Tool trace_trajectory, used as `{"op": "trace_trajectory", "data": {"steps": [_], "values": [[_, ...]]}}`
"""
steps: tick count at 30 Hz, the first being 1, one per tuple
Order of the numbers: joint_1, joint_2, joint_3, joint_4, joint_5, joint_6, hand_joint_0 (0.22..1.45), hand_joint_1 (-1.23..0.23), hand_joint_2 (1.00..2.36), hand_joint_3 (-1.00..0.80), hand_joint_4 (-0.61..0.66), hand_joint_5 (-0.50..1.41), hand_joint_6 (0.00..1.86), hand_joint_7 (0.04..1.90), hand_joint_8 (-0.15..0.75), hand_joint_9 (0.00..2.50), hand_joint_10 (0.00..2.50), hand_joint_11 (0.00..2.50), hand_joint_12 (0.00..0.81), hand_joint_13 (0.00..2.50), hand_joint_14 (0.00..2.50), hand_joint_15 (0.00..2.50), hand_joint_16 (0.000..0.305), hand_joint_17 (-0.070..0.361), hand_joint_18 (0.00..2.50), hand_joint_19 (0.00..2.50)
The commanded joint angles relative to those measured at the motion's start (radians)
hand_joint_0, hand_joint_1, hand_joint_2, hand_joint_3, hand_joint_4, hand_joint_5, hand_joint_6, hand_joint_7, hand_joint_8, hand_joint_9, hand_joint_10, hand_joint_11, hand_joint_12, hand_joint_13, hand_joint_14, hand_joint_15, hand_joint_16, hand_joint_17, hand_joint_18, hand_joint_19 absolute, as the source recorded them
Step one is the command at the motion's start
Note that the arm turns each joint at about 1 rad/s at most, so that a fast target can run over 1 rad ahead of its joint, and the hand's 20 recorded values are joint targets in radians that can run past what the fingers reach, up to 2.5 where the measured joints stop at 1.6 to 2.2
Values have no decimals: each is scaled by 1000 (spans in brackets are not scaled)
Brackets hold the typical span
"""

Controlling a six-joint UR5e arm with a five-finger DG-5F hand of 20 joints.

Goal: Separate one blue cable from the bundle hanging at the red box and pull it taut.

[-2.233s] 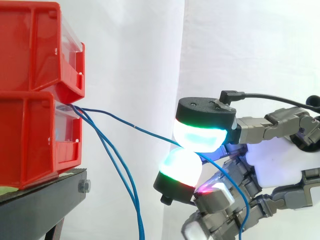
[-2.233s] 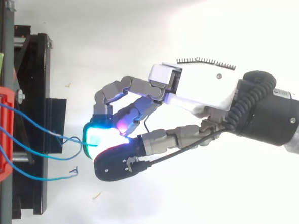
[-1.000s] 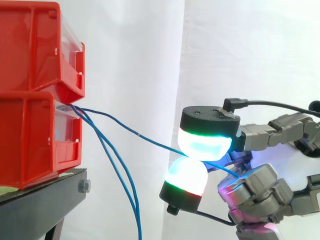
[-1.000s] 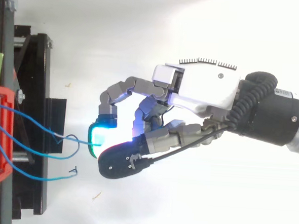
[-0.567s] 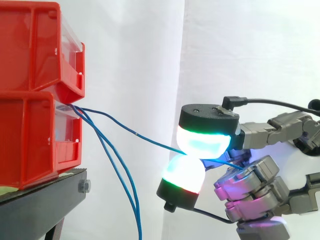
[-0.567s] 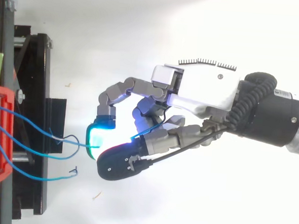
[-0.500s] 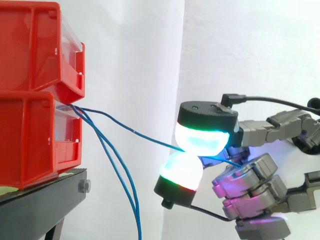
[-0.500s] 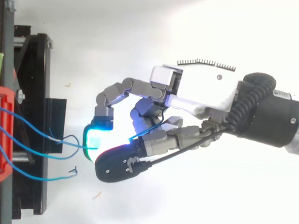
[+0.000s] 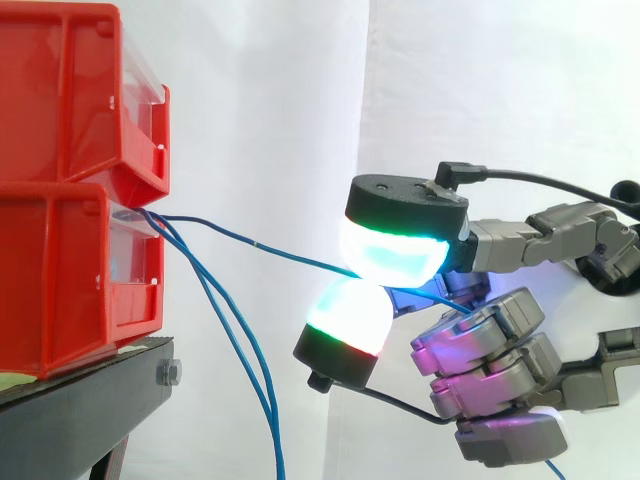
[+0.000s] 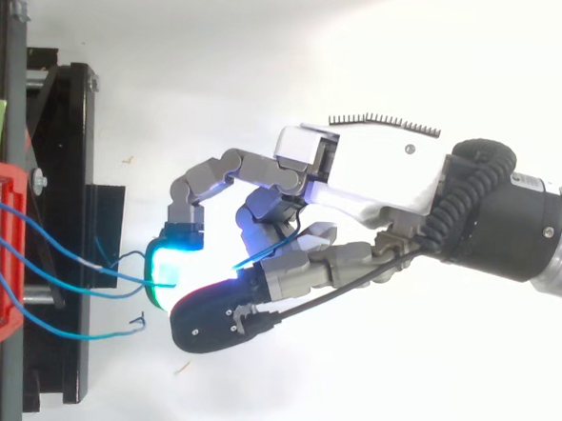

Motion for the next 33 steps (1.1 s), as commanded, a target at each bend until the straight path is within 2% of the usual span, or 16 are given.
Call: {"op": "trace_trajectory", "data": {"steps": [1, 11, 21, 33], "values": [[-1, 0, 0, 0, 1, 0, 745, -755, 1016, -295, 76, -213, 859, 1048, 332, 914, 1457, 1509, 385, 852, 2062, 1526, 40, 90, 1234, 1378], [0, 0, 0, 0, 0, 0, 736, -760, 1018, -260, 68, -213, 858, 1077, 321, 916, 1459, 1526, 385, 853, 2040, 1554, 40, 90, 1226, 1394], [0, 0, 0, 0, 0, 0, 730, -768, 1018, -265, 82, -214, 870, 1029, 314, 898, 1505, 1571, 389, 834, 2020, 1583, 42, 94, 1193, 1424], [2, 0, 0, 0, 0, 0, 725, -767, 1021, -231, 62, -212, 871, 1049, 330, 897, 1570, 1521, 392, 831, 2065, 1515, 42, 94, 1198, 1397]]}}
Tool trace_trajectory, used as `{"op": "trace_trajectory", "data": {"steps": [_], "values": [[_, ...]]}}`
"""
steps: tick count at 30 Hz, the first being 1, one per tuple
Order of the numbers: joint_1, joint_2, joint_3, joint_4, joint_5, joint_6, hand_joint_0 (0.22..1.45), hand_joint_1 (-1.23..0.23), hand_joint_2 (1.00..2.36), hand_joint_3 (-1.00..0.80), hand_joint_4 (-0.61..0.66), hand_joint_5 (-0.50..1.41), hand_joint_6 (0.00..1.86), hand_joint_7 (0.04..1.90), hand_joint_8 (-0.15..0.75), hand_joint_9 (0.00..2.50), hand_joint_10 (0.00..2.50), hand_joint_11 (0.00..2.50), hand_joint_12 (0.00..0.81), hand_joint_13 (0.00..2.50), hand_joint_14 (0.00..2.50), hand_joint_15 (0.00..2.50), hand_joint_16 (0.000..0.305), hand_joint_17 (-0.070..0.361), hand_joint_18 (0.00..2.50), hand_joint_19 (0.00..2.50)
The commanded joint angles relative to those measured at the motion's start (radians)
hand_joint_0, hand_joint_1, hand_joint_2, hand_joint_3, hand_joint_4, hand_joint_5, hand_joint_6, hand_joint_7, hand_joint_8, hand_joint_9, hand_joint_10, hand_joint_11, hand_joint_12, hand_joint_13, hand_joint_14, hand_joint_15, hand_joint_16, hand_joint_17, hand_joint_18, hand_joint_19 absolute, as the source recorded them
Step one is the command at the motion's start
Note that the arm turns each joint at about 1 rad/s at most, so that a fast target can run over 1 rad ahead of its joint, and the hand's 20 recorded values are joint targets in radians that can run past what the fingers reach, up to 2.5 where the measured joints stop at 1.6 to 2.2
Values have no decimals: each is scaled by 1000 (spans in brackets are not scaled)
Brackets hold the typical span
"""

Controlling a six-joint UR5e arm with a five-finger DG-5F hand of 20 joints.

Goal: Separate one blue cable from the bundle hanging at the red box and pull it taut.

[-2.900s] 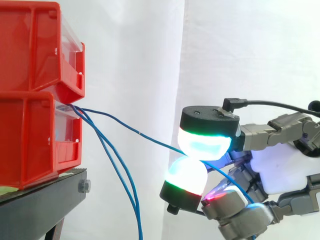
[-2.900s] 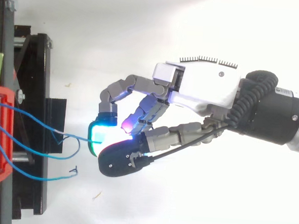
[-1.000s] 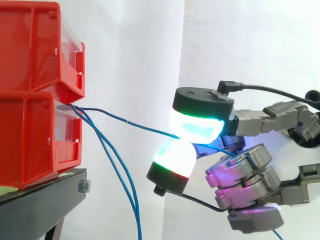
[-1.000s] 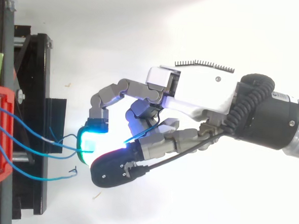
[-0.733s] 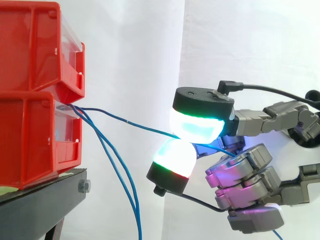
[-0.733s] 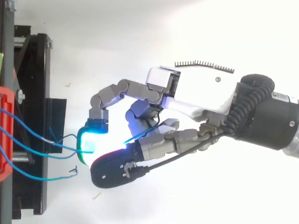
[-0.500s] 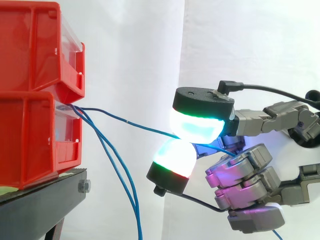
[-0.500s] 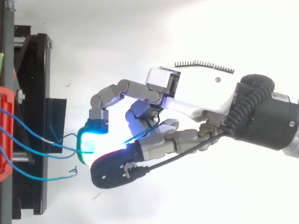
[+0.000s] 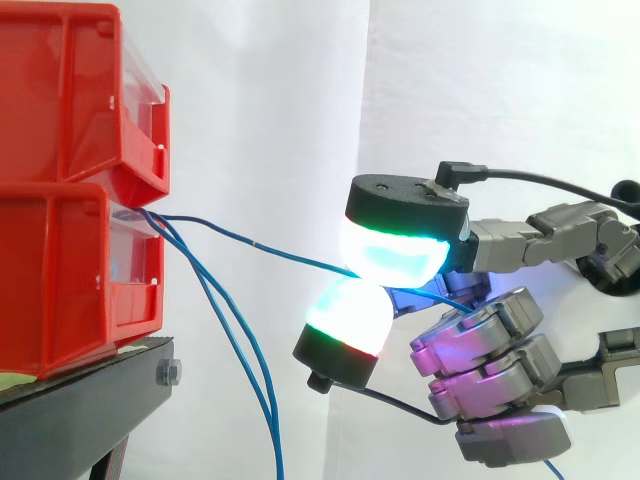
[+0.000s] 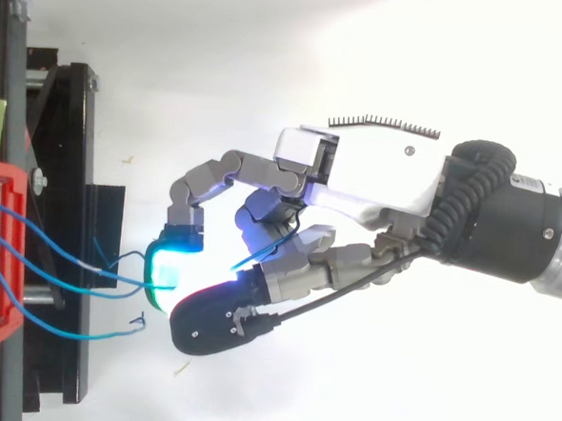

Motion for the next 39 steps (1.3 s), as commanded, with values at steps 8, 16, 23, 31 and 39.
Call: {"op": "trace_trajectory", "data": {"steps": [8, 16, 23, 31, 39], "values": [[1, 0, 0, 0, 0, 0, 729, -766, 1021, -220, 62, -209, 870, 1053, 326, 912, 1584, 1519, 388, 842, 2039, 1555, 41, 92, 1228, 1428], [-1, 0, 0, 0, 0, 0, 730, -765, 1021, -220, 59, -208, 870, 1051, 326, 915, 1592, 1509, 390, 848, 2029, 1570, 41, 92, 1232, 1423], [-1, 0, 0, 0, 0, 0, 731, -765, 1022, -220, 58, -207, 870, 1045, 327, 919, 1589, 1513, 388, 850, 2026, 1548, 41, 91, 1233, 1417], [1, 0, 0, 0, 0, 0, 730, -766, 1021, -217, 57, -207, 869, 1052, 321, 926, 1579, 1520, 394, 849, 1992, 1573, 41, 93, 1238, 1409], [-1, 0, -1, 0, 0, 0, 729, -766, 1021, -215, 73, -205, 866, 1070, 331, 945, 1559, 1502, 393, 861, 1998, 1542, 41, 92, 1246, 1427]]}}
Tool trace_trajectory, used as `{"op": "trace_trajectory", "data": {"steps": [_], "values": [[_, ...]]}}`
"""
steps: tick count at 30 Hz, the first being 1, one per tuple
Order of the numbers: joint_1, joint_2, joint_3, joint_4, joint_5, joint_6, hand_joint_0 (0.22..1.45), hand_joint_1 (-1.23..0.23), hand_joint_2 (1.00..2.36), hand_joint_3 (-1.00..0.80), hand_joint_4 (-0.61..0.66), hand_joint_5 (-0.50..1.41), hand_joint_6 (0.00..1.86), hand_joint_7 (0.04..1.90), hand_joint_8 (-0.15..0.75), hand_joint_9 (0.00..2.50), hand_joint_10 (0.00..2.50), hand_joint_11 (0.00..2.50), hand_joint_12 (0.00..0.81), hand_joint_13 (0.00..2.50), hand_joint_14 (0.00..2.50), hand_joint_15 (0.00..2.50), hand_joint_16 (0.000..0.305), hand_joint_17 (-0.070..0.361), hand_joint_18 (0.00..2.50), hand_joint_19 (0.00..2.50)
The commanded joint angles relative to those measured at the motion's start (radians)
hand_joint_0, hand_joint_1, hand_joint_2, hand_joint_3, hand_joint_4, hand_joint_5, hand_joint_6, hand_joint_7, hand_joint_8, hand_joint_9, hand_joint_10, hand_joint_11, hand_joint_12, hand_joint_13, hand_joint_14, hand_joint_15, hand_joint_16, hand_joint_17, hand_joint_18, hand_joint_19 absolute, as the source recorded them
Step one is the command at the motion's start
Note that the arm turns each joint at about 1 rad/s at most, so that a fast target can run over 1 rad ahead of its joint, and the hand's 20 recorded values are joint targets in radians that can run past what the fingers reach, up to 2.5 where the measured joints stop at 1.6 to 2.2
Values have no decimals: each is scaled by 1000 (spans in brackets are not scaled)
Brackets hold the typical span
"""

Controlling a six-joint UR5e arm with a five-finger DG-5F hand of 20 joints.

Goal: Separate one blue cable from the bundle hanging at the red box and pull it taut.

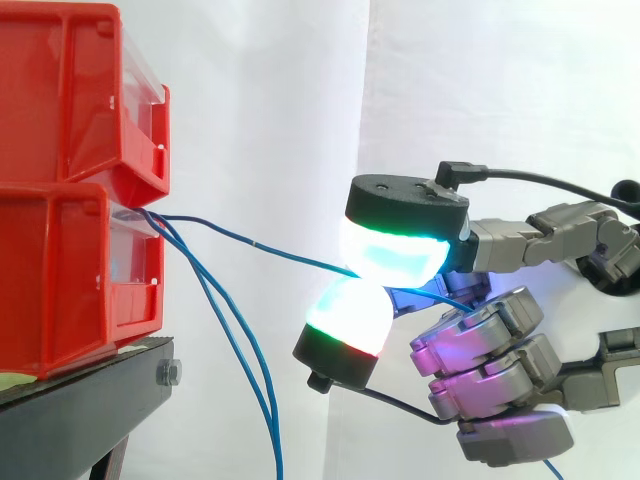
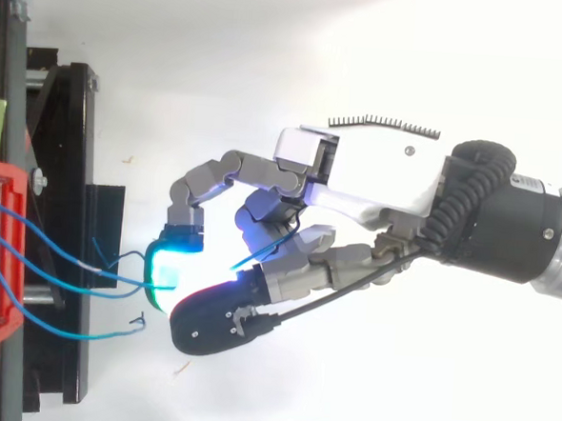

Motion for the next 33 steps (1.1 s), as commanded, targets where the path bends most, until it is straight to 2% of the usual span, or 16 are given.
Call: {"op": "trace_trajectory", "data": {"steps": [1, 33], "values": [[-1, 0, 0, 0, 0, 0, 728, -766, 1022, -212, 70, -204, 866, 1065, 331, 949, 1548, 1513, 395, 863, 1996, 1558, 40, 90, 1249, 1431], [1, 0, 0, 0, 0, 0, 729, -767, 1021, -219, 73, -204, 864, 1080, 331, 960, 1524, 1539, 391, 868, 1957, 1584, 41, 92, 1255, 1418]]}}
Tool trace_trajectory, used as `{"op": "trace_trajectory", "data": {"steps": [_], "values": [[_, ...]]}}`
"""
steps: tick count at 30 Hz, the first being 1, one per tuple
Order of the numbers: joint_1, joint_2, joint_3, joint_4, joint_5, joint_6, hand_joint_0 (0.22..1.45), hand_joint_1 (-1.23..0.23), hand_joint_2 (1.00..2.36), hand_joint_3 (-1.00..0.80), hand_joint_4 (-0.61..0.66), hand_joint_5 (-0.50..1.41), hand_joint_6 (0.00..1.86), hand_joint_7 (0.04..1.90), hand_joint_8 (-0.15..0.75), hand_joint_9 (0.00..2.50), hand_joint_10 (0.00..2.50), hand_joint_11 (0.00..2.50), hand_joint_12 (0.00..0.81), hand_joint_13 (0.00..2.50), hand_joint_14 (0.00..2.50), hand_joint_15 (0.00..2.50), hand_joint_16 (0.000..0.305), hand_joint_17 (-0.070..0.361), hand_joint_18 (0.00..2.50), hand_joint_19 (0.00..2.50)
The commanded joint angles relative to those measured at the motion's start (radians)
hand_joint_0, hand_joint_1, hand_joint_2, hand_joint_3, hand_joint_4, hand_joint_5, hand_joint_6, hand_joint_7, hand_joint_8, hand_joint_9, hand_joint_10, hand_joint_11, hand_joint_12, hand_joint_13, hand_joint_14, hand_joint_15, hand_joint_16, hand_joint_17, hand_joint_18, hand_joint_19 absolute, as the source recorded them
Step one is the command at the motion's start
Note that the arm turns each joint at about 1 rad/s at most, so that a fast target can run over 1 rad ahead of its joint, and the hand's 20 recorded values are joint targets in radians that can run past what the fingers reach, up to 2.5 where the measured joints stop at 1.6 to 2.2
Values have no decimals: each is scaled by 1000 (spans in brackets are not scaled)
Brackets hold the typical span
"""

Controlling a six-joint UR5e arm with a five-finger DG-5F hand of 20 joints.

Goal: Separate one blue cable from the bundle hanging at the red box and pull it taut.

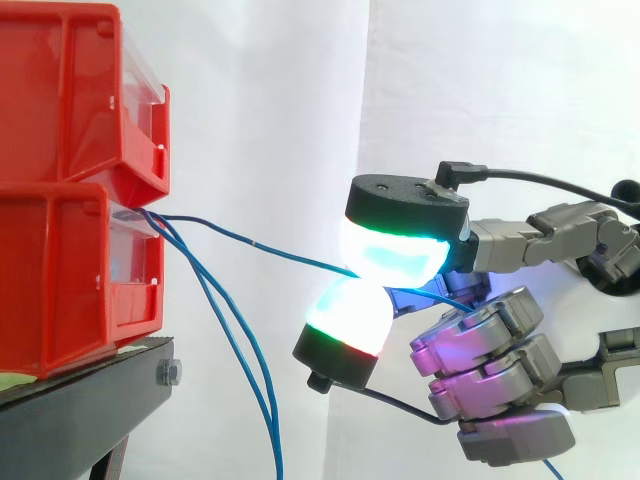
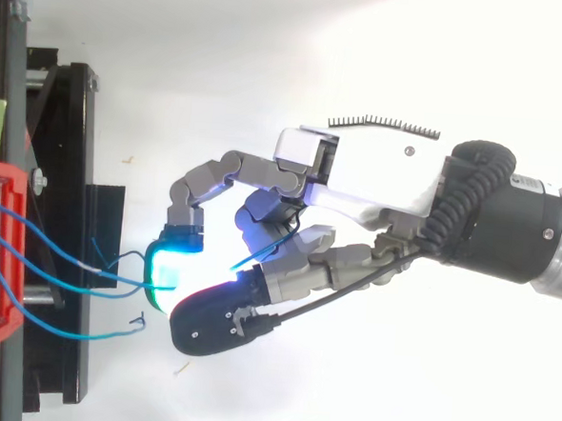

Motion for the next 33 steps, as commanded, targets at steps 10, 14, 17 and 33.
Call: {"op": "trace_trajectory", "data": {"steps": [10, 14, 17, 33], "values": [[1, 0, 0, 0, 0, 0, 730, -767, 1021, -218, 71, -204, 864, 1081, 331, 960, 1522, 1539, 396, 870, 1960, 1563, 41, 92, 1254, 1419], [1, 0, 0, 0, 0, 0, 729, -768, 1022, -214, 71, -204, 863, 1083, 333, 960, 1521, 1535, 395, 870, 1957, 1563, 41, 93, 1254, 1417], [1, 0, 0, 0, 0, 0, 729, -768, 1022, -212, 72, -204, 863, 1083, 331, 960, 1520, 1537, 396, 871, 1954, 1564, 41, 92, 1253, 1418], [-1, 0, 0, 0, 0, 0, 730, -768, 1021, -215, 71, -204, 863, 1084, 337, 962, 1520, 1537, 399, 872, 1952, 1564, 40, 91, 1252, 1413]]}}
